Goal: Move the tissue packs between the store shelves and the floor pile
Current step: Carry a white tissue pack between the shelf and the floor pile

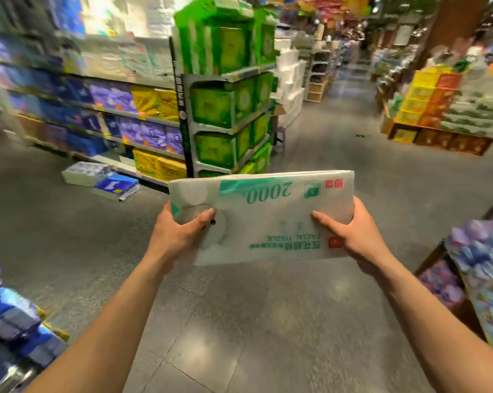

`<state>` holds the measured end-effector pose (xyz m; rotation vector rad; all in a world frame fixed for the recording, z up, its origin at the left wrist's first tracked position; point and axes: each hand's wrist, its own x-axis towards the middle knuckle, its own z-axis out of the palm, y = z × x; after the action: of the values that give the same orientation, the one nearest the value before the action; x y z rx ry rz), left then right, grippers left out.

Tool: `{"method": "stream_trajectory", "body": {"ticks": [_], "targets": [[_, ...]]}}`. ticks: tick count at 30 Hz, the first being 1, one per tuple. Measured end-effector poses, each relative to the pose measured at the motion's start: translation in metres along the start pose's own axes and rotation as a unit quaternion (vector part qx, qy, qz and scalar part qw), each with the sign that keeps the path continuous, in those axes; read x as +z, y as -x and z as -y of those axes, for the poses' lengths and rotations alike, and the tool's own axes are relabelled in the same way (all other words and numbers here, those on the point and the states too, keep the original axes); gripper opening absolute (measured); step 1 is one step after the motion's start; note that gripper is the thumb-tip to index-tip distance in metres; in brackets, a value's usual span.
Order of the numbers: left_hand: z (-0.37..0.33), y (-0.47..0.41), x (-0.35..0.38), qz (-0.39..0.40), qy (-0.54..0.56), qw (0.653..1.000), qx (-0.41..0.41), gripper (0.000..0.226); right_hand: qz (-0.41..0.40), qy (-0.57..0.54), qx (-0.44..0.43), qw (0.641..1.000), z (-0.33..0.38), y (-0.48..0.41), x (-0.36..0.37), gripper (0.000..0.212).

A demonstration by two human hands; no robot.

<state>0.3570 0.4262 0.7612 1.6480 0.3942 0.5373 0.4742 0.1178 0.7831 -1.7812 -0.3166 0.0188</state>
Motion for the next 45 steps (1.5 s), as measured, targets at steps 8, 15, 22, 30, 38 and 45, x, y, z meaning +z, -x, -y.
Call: {"method": "stream_trajectory", "body": {"ticks": [8, 15, 22, 30, 38, 45], "targets": [[0.032, -0.160, -0.091, -0.085, 0.014, 0.996, 0.014, 0.073, 0.075, -0.016, -0.049, 0.996, 0.011, -0.167, 0.154, 0.055], [0.033, -0.334, -0.167, -0.107, 0.002, 0.994, 0.031, 0.074, 0.106, -0.045, -0.051, 0.992, 0.041, -0.318, 0.280, 0.047], [0.058, -0.491, -0.227, -0.136, -0.030, 0.990, 0.026, 0.075, 0.143, -0.028, -0.069, 0.987, 0.051, -0.461, 0.399, 0.053], [0.079, -0.691, -0.289, -0.213, -0.070, 0.974, 0.044, 0.077, 0.210, -0.044, -0.104, 0.971, 0.064, -0.667, 0.558, 0.046], [0.080, -0.866, -0.408, -0.306, -0.117, 0.944, 0.034, 0.088, 0.274, -0.041, -0.144, 0.950, 0.120, -0.837, 0.746, 0.046], [0.106, -1.033, -0.538, -0.318, -0.146, 0.936, 0.035, 0.086, 0.280, -0.043, -0.168, 0.944, 0.142, -0.952, 0.929, 0.044]]}}
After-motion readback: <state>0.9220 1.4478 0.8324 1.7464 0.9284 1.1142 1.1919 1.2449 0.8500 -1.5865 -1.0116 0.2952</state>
